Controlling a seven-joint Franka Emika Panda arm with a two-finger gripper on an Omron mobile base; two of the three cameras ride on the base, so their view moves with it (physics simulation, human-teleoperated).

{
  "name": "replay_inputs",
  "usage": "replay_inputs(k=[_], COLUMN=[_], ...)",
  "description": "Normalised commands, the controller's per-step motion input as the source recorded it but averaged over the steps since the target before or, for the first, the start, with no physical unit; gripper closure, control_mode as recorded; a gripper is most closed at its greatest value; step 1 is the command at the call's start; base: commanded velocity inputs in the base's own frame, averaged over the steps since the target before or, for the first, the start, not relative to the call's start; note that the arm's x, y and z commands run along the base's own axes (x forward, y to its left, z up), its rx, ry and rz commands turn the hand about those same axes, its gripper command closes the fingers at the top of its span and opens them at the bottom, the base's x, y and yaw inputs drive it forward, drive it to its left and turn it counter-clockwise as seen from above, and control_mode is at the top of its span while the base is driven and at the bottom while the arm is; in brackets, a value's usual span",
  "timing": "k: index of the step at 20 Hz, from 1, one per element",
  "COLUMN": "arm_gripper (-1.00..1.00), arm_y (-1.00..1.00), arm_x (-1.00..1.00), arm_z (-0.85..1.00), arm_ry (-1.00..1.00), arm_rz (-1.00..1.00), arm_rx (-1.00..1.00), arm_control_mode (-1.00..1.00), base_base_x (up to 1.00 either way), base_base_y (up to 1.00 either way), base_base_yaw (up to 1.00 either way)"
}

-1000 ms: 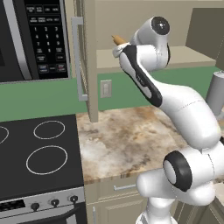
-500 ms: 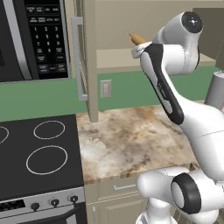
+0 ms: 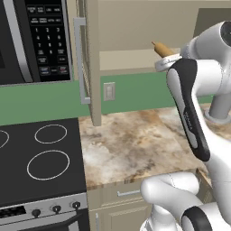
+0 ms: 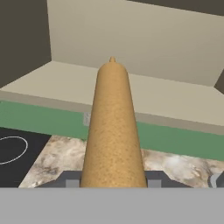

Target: Open the cabinet, retrieve the rolling pin, and place it next to the meat on the cutting board to prepare for tenderizing.

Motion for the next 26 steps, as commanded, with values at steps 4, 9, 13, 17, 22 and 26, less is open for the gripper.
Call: replay_inputs(k=[4,9,13,17,22,26], arm_gripper=[1.00,1.00,1.00,1.00,1.00,1.00], arm_y=[0.00,0.00,0.00,0.00,0.00,0.00], arm_x=[-0.67,-0.10,0.00,-0.05,-0.07,0.00], arm_z=[-0.02,0.00,0.00,-0.01,-0.01,0.00], arm_ry=[0.00,0.00,0.00,0.00,0.00,0.00], arm_rz=[-0.09,-0.02,0.00,0.00,0.00,0.00], arm_rx=[0.00,0.00,0.00,0.00,0.00,0.00], arm_control_mode=[-1.00,-1.00,-1.00,-1.00,1.00,1.00], base_base_x=[0.00,0.00,0.00,0.00,-0.49,-0.85], base_base_y=[0.00,0.00,0.00,0.00,0.00,0.11], base_base_yaw=[0.00,0.00,0.00,0.00,0.00,0.00])
